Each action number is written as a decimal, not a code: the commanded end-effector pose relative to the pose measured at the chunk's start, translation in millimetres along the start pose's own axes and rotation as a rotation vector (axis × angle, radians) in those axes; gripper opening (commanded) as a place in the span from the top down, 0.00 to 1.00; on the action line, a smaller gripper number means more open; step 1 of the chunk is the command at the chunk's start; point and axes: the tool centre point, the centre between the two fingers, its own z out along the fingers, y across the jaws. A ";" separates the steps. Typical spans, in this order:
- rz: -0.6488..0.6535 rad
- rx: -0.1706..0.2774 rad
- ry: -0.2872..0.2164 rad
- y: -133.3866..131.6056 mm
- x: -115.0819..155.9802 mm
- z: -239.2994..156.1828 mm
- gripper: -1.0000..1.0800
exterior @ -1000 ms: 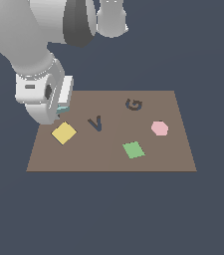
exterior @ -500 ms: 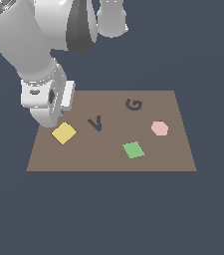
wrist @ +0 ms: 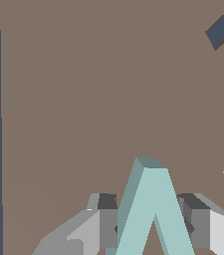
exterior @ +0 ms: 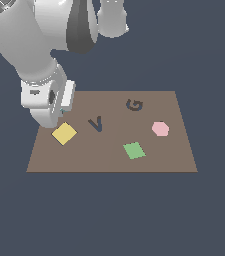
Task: Insert a designated object into the corresponding slot on a board.
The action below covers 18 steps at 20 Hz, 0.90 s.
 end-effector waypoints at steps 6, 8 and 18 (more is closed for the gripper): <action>0.006 0.000 0.000 0.0 0.7 -2.5 1.00; 0.015 0.000 0.000 -0.2 1.9 -2.5 1.00; 0.137 -0.001 0.000 -1.8 17.8 -3.3 1.00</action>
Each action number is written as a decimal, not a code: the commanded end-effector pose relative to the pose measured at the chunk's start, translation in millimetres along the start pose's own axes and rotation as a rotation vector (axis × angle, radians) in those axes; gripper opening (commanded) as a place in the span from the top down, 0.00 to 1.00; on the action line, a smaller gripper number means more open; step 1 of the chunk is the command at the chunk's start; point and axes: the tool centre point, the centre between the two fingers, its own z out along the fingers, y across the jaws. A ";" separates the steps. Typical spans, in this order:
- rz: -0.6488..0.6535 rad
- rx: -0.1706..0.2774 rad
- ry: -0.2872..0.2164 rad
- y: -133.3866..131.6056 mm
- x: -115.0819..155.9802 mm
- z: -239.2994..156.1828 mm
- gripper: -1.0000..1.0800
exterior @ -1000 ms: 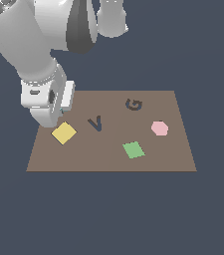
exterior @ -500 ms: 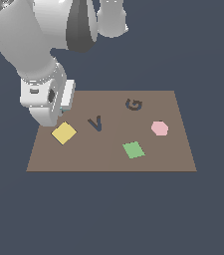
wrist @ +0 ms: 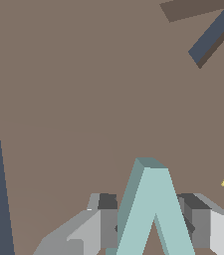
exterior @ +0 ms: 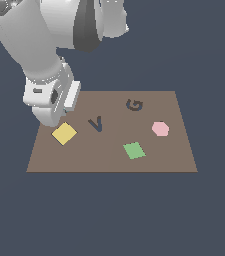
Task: Insert a designated object into the corresponding slot on a board.
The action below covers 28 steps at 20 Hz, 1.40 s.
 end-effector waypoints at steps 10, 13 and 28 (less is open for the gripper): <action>0.265 -0.001 0.000 -1.2 35.3 -1.9 1.00; 0.360 -0.001 0.000 0.7 48.0 -2.5 1.00; 0.803 -0.002 0.000 26.6 102.0 -5.3 1.00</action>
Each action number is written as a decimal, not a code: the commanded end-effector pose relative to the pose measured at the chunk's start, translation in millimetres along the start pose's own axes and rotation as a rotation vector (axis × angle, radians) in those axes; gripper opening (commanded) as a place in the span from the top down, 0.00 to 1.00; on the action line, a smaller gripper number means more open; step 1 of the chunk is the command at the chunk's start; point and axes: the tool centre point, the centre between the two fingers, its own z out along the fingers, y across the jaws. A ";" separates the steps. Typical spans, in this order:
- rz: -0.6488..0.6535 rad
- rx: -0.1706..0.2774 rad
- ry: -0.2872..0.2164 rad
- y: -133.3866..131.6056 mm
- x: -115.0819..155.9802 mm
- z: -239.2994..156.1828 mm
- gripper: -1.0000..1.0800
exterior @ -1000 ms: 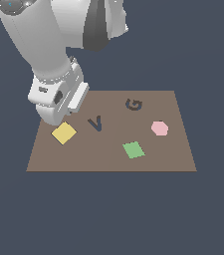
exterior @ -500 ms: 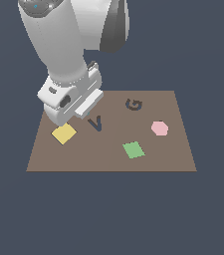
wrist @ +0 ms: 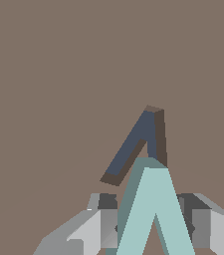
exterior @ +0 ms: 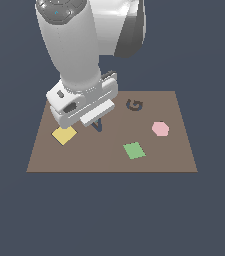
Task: Insert a designated object into the corresponding slot on a board.
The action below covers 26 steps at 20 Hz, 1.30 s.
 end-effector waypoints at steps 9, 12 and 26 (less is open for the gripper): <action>0.191 0.000 0.000 0.5 25.6 -1.2 1.00; 0.220 0.000 0.000 1.2 29.4 -1.3 1.00; 0.243 0.000 0.000 2.5 32.2 8.7 1.00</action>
